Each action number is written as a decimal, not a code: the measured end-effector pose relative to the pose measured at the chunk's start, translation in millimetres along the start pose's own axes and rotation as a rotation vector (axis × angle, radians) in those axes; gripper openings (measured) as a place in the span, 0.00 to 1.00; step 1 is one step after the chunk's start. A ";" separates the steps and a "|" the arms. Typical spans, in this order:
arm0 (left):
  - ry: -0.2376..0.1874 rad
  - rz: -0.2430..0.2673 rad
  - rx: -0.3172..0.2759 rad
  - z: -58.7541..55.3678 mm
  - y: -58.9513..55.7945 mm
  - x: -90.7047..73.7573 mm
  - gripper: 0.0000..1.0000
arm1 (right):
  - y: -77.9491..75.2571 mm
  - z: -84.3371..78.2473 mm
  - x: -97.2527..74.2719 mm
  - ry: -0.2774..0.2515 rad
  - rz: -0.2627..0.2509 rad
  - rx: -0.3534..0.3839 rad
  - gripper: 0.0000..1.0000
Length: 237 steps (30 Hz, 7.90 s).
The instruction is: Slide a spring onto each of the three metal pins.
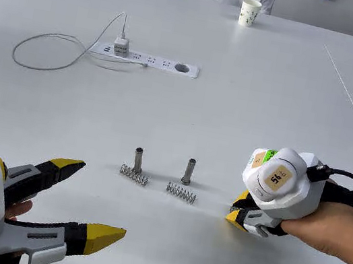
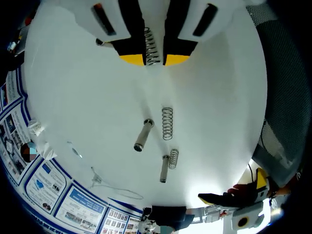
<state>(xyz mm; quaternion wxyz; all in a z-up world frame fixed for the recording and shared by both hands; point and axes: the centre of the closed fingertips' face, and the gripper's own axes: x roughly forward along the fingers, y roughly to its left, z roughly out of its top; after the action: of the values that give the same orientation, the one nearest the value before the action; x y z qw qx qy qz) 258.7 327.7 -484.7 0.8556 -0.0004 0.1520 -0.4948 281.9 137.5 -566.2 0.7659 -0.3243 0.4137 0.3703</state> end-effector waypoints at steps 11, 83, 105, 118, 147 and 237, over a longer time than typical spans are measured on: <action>0.000 0.003 0.002 0.8 -0.9 -2.1 0.82 | 2.9 2.1 -4.5 0.040 0.064 -0.097 0.16; 0.006 -0.018 0.002 0.5 -7.8 3.9 0.82 | -11.3 11.2 -39.5 -0.120 -0.010 0.097 0.12; 0.003 -0.008 0.005 2.4 -5.2 2.0 0.82 | -7.8 13.5 -44.5 -0.156 -0.016 0.150 0.12; -0.002 -0.008 0.009 4.8 -5.0 2.9 0.82 | -4.8 12.6 -54.7 -0.177 -0.006 0.216 0.12; -0.004 0.001 0.013 6.7 -4.3 1.0 0.82 | -9.4 5.5 -82.2 -0.203 -0.033 0.290 0.12; -0.001 0.020 -0.009 -2.0 -0.1 -2.8 0.82 | -52.1 14.8 -90.3 -0.229 -0.107 0.339 0.12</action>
<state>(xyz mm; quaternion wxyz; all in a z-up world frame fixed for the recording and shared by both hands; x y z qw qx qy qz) 256.8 330.4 -485.9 0.8605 -0.0029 0.1535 -0.4857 296.6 95.6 -470.7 0.8700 -0.1683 0.3625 0.2889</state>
